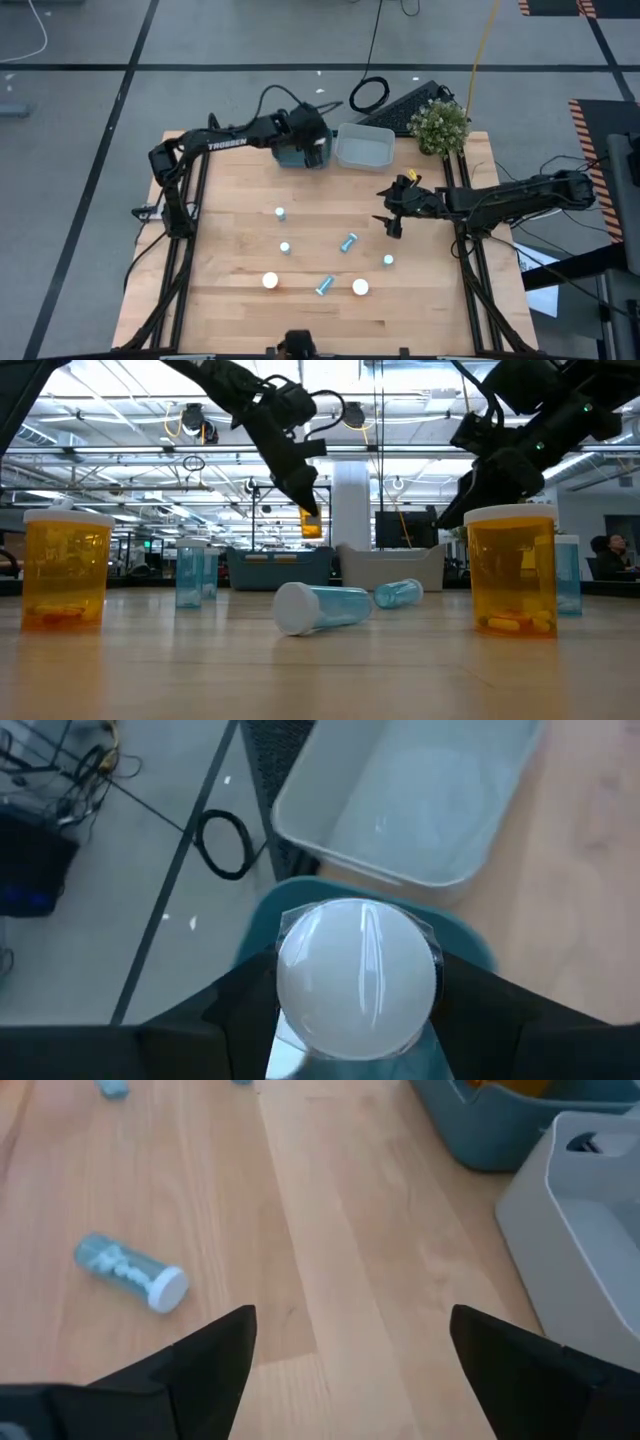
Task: Pick and place medicine bottles into bin by pill shape (circle, oval)
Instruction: Put the orange pill bottle into the blue bin
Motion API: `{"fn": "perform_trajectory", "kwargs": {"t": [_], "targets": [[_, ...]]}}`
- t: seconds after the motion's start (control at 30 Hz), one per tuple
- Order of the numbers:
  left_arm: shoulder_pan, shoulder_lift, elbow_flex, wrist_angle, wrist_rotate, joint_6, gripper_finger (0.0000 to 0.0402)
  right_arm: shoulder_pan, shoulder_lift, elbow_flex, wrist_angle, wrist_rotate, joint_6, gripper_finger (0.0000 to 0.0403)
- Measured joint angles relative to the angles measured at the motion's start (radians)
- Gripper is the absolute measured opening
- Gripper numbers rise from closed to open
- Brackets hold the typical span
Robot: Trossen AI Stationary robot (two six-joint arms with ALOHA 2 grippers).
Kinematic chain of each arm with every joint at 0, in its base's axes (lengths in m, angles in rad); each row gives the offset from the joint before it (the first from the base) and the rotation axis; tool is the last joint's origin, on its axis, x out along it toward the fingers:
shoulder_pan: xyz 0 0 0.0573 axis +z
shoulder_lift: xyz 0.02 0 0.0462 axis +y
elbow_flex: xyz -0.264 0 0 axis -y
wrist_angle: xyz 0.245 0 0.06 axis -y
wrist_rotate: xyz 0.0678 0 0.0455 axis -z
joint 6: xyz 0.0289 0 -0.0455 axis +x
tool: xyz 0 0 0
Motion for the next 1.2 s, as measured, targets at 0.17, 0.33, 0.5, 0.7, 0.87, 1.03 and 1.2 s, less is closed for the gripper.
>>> {"fn": "perform_trajectory", "kwargs": {"t": [0.17, 0.33, 0.5, 0.7, 0.87, 1.03, 1.2], "targets": [[0.047, 0.016, -0.006, 0.05, 0.059, -0.01, 0.0227, -0.015, -0.005, -0.047, 0.113, -0.001, -0.014, 0.0325], [0.066, 0.056, -0.023, 0.104, 0.059, -0.005, 0.0227, -0.027, -0.006, -0.067, 0.155, -0.002, -0.015, 0.0325], [0.074, 0.091, -0.027, 0.139, 0.053, -0.002, 0.0227, -0.028, -0.007, -0.069, 0.155, -0.005, -0.017, 0.0325], [0.075, 0.127, -0.027, 0.163, 0.05, -0.008, 0.0227, -0.031, -0.007, -0.069, 0.155, -0.005, -0.016, 0.0324], [0.069, 0.155, -0.026, 0.185, 0.042, 0.001, 0.0227, -0.033, -0.007, -0.069, 0.154, -0.006, -0.017, 0.0324], [0.073, 0.179, -0.025, 0.194, 0.029, 0.018, 0.0227, -0.033, -0.007, -0.069, 0.154, -0.006, -0.015, 0.0324], [0.074, 0.204, -0.029, 0.193, -0.001, 0.024, 0.0228, -0.033, -0.007, -0.069, 0.155, -0.006, -0.015, 0.0324]]}}
